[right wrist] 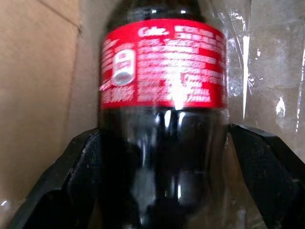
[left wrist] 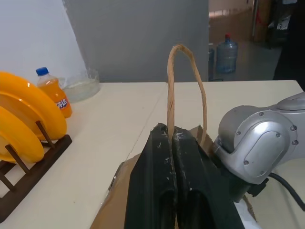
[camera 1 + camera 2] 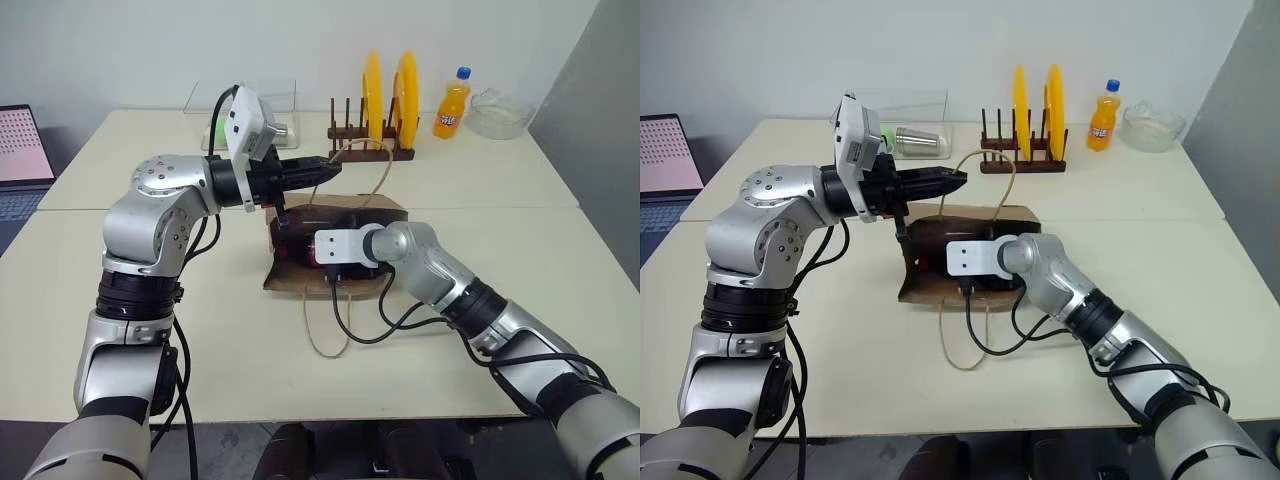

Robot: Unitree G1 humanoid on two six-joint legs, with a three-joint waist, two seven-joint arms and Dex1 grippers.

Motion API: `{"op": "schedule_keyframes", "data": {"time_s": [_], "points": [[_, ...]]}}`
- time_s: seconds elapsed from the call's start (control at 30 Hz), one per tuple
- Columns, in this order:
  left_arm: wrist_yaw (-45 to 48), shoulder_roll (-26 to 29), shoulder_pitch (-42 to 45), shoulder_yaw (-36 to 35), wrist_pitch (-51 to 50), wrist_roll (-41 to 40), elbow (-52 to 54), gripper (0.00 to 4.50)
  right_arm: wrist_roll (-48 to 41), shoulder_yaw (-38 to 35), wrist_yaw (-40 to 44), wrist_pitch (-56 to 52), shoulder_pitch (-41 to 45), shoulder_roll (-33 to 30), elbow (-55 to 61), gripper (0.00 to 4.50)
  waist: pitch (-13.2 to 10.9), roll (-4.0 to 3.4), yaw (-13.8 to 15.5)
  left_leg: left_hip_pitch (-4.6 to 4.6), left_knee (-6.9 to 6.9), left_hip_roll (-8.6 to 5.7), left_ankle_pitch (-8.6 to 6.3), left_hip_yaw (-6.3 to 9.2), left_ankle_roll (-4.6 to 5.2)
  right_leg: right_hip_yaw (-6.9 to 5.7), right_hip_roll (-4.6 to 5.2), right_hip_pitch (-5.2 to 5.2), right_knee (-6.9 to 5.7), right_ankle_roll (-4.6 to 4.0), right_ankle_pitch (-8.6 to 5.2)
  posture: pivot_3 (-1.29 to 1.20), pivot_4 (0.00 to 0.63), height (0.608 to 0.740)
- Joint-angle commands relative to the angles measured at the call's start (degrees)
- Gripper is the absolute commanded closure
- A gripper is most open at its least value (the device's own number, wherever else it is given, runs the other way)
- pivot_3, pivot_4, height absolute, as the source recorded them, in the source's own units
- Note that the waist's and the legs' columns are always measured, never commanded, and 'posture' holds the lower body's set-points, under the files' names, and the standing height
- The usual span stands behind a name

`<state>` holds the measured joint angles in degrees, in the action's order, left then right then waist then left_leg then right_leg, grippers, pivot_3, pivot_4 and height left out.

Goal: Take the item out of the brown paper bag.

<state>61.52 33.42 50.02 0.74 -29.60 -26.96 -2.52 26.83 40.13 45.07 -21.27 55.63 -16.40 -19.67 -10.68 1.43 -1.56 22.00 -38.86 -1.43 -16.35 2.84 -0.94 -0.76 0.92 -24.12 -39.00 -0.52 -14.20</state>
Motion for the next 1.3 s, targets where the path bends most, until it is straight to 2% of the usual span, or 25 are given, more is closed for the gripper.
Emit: {"op": "schedule_keyframes", "data": {"time_s": [0.03,0.17,0.2,0.4,0.73,1.0,1.3], "points": [[-0.5,0.2,1.0,-1.6,0.4,-1.0,2.3,4.50,1.3,0.0,0.1,1.7,0.6,1.1,-2.0,0.43,0.0,0.00,-0.1,-0.01,0.00,0.00,0.00,0.00,0.00,0.00,0.00,0.01,-0.01,0.00,0.00,0.00,0.150,0.740],[-0.6,0.4,0.5,-1.6,0.5,-0.9,2.6,4.50,2.1,-0.8,0.9,2.8,0.2,1.0,-0.5,1.44,0.0,0.00,-0.1,-0.05,0.00,0.00,-0.01,0.00,0.02,0.00,0.00,0.02,-0.04,0.00,0.00,0.00,0.150,0.740],[-0.6,0.4,0.4,-1.5,0.6,-0.8,2.5,4.50,2.1,-1.1,1.0,3.1,0.2,0.9,0.0,1.48,0.0,0.00,-0.1,-0.05,0.00,0.00,-0.01,0.01,0.02,0.00,0.00,0.02,-0.04,0.00,0.00,0.00,0.150,0.740],[-1.0,0.4,0.0,-1.2,1.1,-0.2,2.6,4.50,1.9,-2.9,3.0,4.9,-0.1,-1.2,7.0,1.48,0.0,0.00,-0.1,0.02,0.00,0.00,0.02,0.00,-0.04,0.01,0.00,-0.02,-0.01,0.00,0.00,0.00,0.150,0.740],[-1.6,0.0,-0.5,-0.5,3.2,1.7,1.4,4.50,-3.0,-8.4,13.0,-2.2,-5.4,-6.9,29.6,1.48,0.0,-0.01,0.0,0.08,0.02,0.00,-0.01,0.05,0.01,-0.02,0.00,-0.06,0.02,0.00,0.00,0.00,0.150,0.740],[-1.0,-0.1,-0.4,-0.2,4.4,2.2,0.1,4.50,-5.2,-12.0,16.0,-3.4,-6.4,-12.9,34.1,1.48,0.0,-0.01,0.0,0.07,-0.02,0.00,-0.01,0.04,0.01,-0.03,0.00,-0.04,0.01,0.01,0.00,0.00,0.150,0.740],[-0.8,-0.3,-0.2,-0.1,5.4,2.7,-1.0,4.50,-13.7,-18.1,19.9,-5.0,-5.9,-15.8,39.7,1.48,0.0,-0.01,-0.1,0.07,0.00,0.00,-0.01,0.03,0.01,-0.02,0.00,-0.05,0.02,0.01,0.00,0.00,0.150,0.740]]}}
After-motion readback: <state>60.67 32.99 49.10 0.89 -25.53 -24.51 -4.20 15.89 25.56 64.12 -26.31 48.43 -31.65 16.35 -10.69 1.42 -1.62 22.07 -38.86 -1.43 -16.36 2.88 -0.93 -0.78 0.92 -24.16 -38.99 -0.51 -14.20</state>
